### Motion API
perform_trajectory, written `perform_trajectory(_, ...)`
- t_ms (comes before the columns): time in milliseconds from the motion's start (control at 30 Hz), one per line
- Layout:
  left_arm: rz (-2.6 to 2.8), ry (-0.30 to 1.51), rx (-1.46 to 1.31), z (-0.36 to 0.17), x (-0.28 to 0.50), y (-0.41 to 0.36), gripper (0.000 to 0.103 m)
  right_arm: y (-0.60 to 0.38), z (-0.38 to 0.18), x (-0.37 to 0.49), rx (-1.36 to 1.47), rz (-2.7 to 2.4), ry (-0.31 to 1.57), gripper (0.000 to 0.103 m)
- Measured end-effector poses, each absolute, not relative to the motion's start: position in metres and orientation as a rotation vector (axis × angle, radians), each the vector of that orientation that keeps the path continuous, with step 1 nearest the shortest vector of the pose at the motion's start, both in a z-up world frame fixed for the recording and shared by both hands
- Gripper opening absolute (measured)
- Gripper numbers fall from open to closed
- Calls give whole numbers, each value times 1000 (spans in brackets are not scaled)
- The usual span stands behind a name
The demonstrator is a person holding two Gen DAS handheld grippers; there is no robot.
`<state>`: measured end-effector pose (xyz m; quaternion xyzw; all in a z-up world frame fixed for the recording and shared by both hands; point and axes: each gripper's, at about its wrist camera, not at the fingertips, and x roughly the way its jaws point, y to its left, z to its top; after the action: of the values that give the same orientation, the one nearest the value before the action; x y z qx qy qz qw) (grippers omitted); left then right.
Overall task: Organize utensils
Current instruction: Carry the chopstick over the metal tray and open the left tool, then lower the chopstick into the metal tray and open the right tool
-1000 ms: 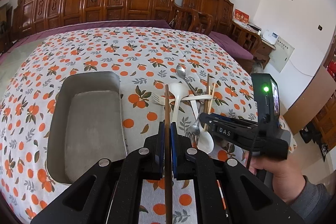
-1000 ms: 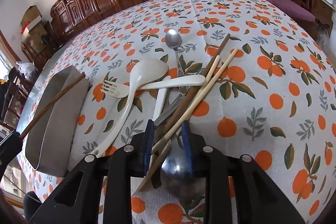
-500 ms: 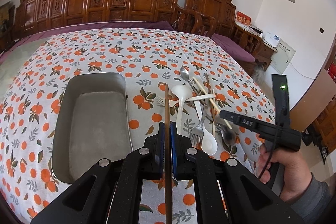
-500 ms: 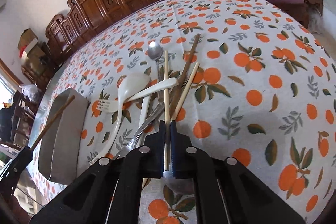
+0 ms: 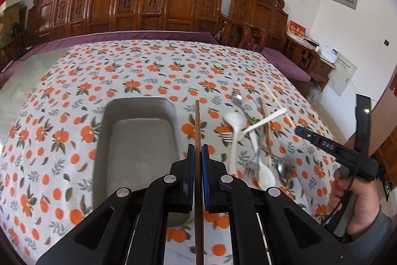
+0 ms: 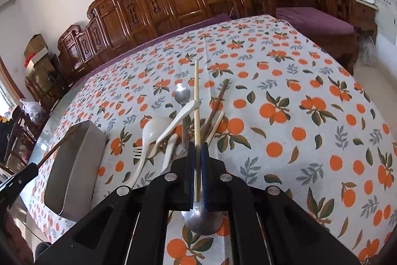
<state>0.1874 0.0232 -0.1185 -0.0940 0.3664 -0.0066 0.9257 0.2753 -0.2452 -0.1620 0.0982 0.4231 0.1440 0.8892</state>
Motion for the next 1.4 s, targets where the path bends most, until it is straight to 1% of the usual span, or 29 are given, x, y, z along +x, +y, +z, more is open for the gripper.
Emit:
perform_trajectory(367, 101, 786, -188, -137, 195, 70, 4, -244, -132, 263, 152, 301, 764, 6)
perform_trajectory(567, 130, 810, -160, -148, 202, 77, 4, -244, -116, 259, 139, 315, 712, 6)
perform_trajectory(967, 164, 885, -116, -164, 221, 75, 5, -204, -125, 248, 90, 428, 755, 6)
perform_trajectory(1000, 165, 890, -120, -165, 222, 76, 5, -200, -126, 247, 85, 438, 762, 6)
perform_trajectory(1067, 162, 885, -124, -165, 220, 76, 12, -195, -128, 245, 69, 451, 768, 6)
perform_trajectory(1100, 162, 883, -122, -165, 219, 75, 18, -192, -128, 245, 63, 458, 771, 6)
perform_trajectory(1133, 162, 879, -118, -164, 218, 75, 22, -190, -129, 245, 59, 463, 773, 6)
perform_trajectory(1400, 154, 855, -124, -156, 196, 79, 25, -165, -128, 233, 23, 530, 782, 6)
